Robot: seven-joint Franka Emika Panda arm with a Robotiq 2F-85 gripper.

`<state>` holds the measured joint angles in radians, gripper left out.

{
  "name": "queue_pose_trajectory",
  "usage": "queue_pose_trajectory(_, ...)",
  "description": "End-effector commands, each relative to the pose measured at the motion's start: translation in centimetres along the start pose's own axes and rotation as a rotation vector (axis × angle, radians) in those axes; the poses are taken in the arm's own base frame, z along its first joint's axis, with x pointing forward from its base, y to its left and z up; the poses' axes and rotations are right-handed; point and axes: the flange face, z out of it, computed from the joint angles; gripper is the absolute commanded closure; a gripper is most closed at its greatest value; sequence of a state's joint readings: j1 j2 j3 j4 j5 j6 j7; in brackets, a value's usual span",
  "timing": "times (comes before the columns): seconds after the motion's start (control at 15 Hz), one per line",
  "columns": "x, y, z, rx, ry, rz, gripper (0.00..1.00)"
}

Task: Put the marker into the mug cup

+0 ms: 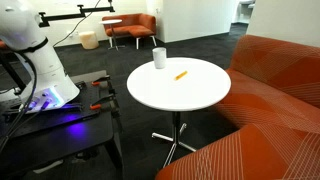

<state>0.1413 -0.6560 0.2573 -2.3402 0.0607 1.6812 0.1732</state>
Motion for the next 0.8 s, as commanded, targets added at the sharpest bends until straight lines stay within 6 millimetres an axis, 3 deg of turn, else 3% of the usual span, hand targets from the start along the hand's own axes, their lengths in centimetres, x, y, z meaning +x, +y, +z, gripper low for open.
queue_pose_trajectory(0.0, 0.0, 0.0, -0.1, 0.000, -0.001, 0.000, 0.00)
queue_pose_trajectory(0.47, 0.4, -0.1, 0.0, -0.007, 0.022, 0.000, 0.00)
queue_pose_trajectory(0.73, 2.0, 0.3, 0.5, 0.025, 0.080, -0.002, 0.00)
